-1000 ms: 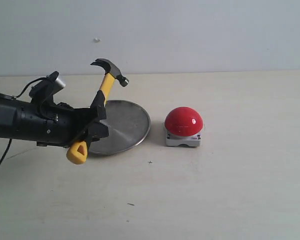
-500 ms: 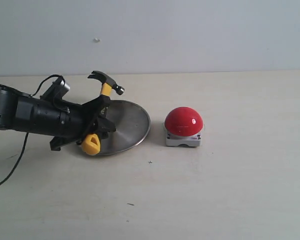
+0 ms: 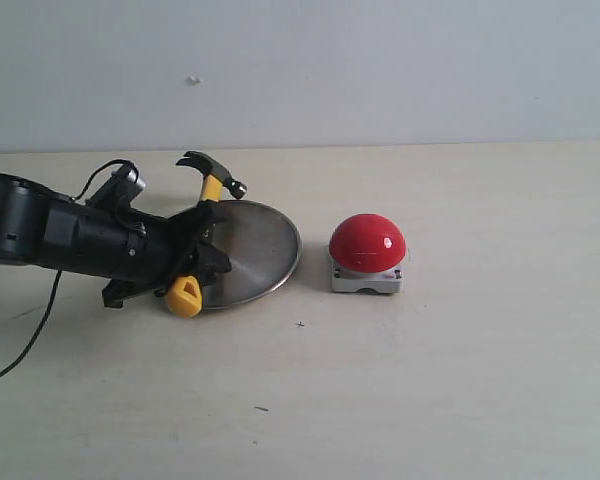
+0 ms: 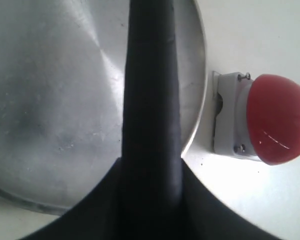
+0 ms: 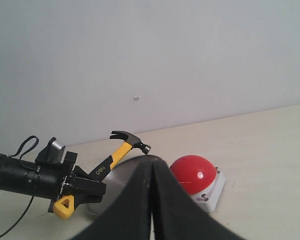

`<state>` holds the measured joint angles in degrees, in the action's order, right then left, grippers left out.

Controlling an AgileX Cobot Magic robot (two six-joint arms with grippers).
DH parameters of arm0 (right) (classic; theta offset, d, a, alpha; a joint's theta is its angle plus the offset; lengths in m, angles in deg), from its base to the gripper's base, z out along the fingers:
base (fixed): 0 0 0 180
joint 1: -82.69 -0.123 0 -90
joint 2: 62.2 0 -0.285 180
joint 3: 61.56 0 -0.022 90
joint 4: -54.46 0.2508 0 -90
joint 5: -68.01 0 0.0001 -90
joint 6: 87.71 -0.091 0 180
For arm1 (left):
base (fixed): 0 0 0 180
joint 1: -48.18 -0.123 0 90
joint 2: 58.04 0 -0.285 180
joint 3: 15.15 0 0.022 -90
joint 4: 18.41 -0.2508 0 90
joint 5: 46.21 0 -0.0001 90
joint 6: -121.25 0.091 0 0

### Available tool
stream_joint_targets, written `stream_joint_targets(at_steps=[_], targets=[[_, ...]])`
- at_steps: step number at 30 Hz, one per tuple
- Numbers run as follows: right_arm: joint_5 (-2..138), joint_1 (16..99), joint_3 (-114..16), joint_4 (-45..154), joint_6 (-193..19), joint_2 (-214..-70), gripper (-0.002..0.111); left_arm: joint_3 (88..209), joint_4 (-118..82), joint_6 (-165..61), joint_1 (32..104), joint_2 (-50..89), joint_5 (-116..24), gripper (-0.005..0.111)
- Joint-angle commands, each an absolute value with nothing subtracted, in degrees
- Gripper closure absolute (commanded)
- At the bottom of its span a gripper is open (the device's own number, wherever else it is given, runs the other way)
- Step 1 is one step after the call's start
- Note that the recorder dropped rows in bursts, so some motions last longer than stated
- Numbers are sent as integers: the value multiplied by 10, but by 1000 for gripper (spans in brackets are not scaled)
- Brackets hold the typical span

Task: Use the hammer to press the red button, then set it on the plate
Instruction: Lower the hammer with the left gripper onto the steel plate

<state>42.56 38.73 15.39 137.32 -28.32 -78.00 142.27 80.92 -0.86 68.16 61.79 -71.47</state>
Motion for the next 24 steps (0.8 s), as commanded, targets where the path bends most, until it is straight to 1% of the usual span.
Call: stream_joint_targets(at_steps=[1, 5, 24], targets=[[423, 387, 157, 1369, -278, -778, 108, 1432, 815, 8, 681, 624, -714, 107], [423, 387, 157, 1369, -278, -778, 108, 1453, 815, 8, 682, 635, -716, 107], [423, 387, 157, 1369, -278, -778, 108, 1452, 815, 21, 682, 635, -754, 107]])
